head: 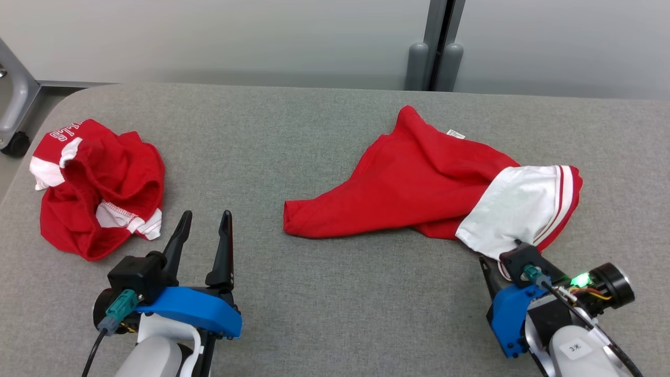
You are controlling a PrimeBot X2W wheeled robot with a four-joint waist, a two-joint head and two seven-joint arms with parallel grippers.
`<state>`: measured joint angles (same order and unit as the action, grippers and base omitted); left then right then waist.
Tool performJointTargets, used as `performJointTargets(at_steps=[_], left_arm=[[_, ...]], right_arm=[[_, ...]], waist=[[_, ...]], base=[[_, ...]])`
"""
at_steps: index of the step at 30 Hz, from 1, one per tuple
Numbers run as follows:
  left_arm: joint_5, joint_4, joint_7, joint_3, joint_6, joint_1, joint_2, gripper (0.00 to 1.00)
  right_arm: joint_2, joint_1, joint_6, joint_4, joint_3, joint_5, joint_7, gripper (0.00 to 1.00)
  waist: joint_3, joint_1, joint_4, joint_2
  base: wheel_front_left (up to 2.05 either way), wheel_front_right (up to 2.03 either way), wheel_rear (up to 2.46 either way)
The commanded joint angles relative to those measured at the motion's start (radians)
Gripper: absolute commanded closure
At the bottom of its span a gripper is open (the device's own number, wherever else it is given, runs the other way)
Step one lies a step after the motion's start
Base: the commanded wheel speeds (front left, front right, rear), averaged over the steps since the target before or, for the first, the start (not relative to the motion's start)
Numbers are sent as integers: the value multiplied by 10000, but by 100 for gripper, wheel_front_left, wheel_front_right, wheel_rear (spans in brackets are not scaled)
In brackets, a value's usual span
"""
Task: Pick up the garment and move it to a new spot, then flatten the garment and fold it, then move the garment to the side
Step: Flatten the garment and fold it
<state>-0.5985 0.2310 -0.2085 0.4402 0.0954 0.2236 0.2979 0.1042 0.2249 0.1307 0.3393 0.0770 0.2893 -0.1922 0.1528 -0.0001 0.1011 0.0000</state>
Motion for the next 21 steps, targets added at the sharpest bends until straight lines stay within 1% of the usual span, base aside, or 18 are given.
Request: performJointTargets(at_steps=[1, 5, 6, 10, 11, 12, 13, 14, 15, 16, 17, 21], left_arm=[[-55, 54, -59, 32, -52, 125, -15, 0], [-70, 100, -72, 46, -55, 151, -20, 0], [-66, 134, -93, 55, -71, 158, -18, 0], [-82, 168, -115, 77, -65, 162, -25, 0], [-86, 168, -114, 90, -60, 154, -33, 0], [-96, 167, -111, 91, -55, 138, -30, 0], [-113, 164, -112, 88, -51, 116, -27, 0], [-126, 160, -111, 87, -44, 100, -20, 0], [-135, 170, -111, 85, -47, 101, -9, 0], [-135, 170, -111, 85, -47, 101, -9, 0], [-148, 180, -114, 83, -52, 102, 4, 0], [-166, 153, -120, 78, -28, 106, 41, 0]], right_arm=[[99, 227, 3, 156, -109, 213, 105, 0], [213, 445, 3, 433, -349, 507, 221, 0], [296, 557, 3, 616, -540, 641, 193, 0], [301, 705, 3, 868, -897, 717, 196, 0], [301, 742, 3, 894, -946, 743, 235, 6], [275, 717, 1, 949, -1023, 727, 178, 16], [264, 673, 3, 1007, -1081, 726, 104, 56], [247, 646, 1, 1038, -1155, 692, 82, 73], [210, 627, 3, 1072, -1267, 598, 62, 95], [210, 627, 3, 1072, -1267, 598, 62, 95], [171, 622, 3, 1060, -1400, 528, 82, 100], [-151, 703, 1, 551, -2326, -122, 625, 100]], waist=[[4, 1, 4, 0], [8, 1, -5, 0], [-3, 1, -18, 0], [-39, 1, -65, 0], [-52, 1, -74, 0], [-70, 1, -86, 0], [-86, 1, -102, 0], [-98, 1, -120, 0], [-109, 1, -136, 0], [-109, 1, -136, 0], [-119, 1, -149, 0], [-147, 1, -202, 0]], base=[[0, 0, 0], [0, 0, 0], [0, 0, 0], [0, 0, 0], [0, 0, 0], [0, 0, 0], [0, 0, 0], [0, 0, 0], [0, 0, 0], [0, 0, 0], [0, 0, 0], [0, 0, 0]])
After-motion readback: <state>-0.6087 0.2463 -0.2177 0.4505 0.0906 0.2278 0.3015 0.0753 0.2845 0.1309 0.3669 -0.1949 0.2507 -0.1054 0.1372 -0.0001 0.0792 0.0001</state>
